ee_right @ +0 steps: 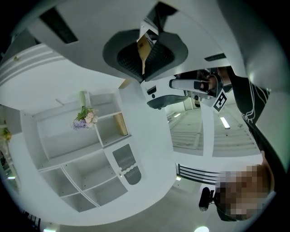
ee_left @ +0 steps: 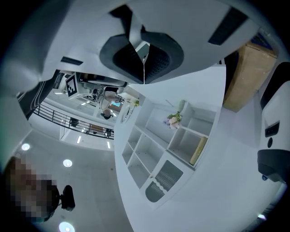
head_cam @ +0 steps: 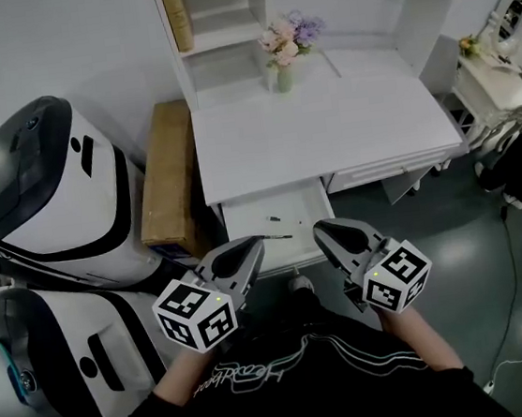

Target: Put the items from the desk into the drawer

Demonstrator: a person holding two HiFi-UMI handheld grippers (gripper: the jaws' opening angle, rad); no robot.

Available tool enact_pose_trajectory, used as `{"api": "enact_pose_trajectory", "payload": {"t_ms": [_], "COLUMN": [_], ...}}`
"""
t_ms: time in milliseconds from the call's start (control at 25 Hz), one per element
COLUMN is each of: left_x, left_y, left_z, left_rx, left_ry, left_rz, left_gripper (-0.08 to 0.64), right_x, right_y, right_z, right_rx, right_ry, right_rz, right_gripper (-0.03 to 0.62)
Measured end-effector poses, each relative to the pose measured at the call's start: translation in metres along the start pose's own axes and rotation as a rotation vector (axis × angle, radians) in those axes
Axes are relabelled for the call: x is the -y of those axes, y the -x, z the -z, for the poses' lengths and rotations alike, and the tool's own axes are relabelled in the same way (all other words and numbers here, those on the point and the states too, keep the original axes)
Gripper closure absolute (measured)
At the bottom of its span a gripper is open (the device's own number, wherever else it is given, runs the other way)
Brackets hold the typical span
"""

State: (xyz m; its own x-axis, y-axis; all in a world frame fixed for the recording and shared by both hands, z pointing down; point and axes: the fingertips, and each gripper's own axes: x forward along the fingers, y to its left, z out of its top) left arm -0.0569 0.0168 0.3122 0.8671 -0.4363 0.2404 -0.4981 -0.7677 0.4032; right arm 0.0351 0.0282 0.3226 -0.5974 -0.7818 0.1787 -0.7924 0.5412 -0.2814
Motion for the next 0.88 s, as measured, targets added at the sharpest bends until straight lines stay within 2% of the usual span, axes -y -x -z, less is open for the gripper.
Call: {"api": "enact_pose_trajectory", "payload": {"t_ms": [320, 880], "left_x": [0.001, 0.007], "left_y": [0.007, 0.015], "left_z": [0.002, 0.011], "left_rx": [-0.02, -0.015], "left_ry": [-0.024, 0.004], "left_rz": [-0.033, 0.004], "left_gripper": [0.537, 0.538], "right_x": [-0.013, -0.022], "right_y": [0.006, 0.012], "right_z": [-0.001, 0.015], "right_rx": [0.001, -0.016], "right_ry": [0.007, -0.02], "right_rz": [0.004, 0.016], "right_gripper": [0.541, 0.541]}}
